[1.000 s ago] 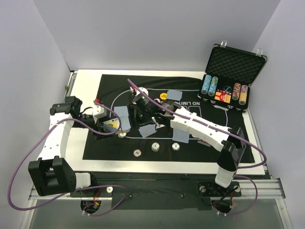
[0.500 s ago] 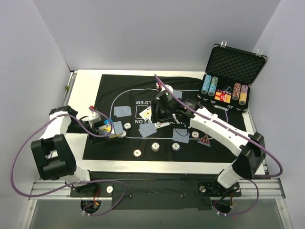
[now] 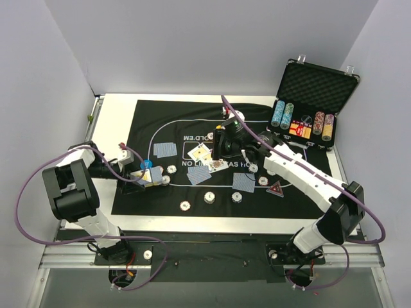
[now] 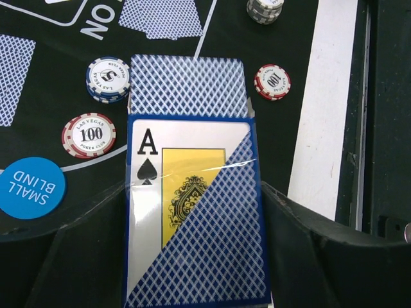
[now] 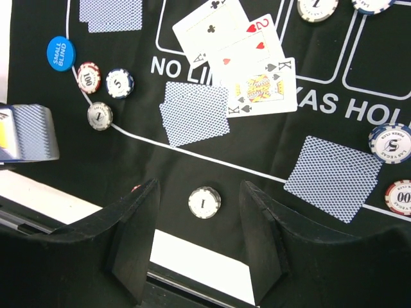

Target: Distribute texas hold em gaming equipment

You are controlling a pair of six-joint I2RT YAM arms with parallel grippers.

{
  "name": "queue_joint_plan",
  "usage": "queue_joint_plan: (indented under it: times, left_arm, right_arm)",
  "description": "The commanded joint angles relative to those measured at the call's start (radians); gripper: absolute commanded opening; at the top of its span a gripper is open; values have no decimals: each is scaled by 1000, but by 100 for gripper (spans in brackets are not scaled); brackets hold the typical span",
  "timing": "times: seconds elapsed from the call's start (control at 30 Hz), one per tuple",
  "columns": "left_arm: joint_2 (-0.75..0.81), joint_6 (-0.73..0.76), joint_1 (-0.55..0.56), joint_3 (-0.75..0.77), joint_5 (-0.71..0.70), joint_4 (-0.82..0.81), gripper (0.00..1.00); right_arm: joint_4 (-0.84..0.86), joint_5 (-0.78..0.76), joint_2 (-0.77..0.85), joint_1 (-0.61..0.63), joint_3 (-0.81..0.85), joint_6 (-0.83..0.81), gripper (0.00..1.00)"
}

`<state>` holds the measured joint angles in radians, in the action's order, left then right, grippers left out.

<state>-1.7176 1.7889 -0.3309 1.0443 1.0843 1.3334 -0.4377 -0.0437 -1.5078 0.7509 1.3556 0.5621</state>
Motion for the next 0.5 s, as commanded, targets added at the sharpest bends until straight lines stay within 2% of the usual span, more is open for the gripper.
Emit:
queue_joint_plan:
  times: [0.0, 0.33, 0.47]
  left_arm:
    - [49, 56, -8, 7, 26, 266, 84]
    - [122, 18, -30, 6, 34, 262, 88]
    - [144, -124, -30, 86, 81, 263, 89]
  right_arm:
    - [-4, 14, 66, -33, -13, 19, 49]
    - [-18, 34, 107, -74, -9, 18, 49]
    - [-24, 33, 118, -79, -16, 16, 50]
